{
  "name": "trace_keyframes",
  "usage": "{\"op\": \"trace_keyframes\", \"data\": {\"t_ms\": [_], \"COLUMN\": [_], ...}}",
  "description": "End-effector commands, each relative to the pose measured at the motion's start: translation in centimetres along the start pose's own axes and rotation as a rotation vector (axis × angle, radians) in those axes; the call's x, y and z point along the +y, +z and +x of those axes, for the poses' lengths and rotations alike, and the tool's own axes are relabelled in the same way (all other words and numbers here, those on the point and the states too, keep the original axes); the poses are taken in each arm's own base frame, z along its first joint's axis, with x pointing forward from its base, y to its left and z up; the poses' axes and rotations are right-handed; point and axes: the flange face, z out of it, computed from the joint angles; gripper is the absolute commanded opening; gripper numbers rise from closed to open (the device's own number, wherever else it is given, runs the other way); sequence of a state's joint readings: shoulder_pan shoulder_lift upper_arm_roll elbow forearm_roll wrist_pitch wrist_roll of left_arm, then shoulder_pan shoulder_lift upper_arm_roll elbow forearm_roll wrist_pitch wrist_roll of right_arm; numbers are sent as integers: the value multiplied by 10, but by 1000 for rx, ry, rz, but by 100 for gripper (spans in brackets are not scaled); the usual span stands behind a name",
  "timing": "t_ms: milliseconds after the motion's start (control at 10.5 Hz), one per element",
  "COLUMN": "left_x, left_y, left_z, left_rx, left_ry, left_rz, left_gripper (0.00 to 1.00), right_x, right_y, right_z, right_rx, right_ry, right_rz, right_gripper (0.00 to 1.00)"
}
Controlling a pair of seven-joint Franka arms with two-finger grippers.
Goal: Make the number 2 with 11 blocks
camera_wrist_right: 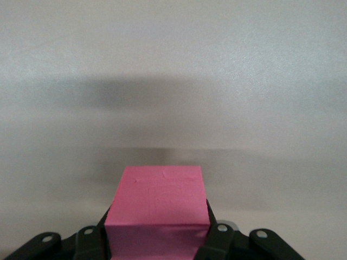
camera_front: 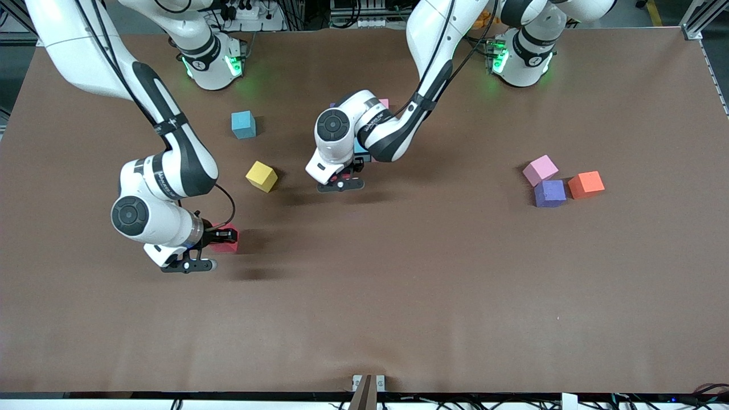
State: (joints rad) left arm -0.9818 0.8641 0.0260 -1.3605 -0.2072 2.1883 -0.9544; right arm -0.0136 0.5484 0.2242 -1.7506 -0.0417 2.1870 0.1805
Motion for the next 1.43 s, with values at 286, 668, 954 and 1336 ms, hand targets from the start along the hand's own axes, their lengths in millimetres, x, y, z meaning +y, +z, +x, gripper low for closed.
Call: {"op": "trace_keyframes", "data": {"t_ms": [286, 668, 954, 1336], "left_x": [-3, -34, -112, -246], "left_y": [-17, -137, -217, -210], "left_z": [9, 41, 111, 193], "left_rx": [21, 65, 90, 63], "left_ry": [-8, -48, -197, -219], "left_rz": [5, 19, 4, 206], "left_gripper": [100, 100, 100, 100], "right_x": [-9, -52, -116, -227], "right_y": [-2, -2, 8, 33], "right_z": [-1, -9, -28, -50], "right_rx": [-4, -2, -13, -65], "right_ry": [-3, 21, -73, -15], "right_rz": [7, 3, -8, 84], "right_gripper": [0, 0, 0, 0]}}
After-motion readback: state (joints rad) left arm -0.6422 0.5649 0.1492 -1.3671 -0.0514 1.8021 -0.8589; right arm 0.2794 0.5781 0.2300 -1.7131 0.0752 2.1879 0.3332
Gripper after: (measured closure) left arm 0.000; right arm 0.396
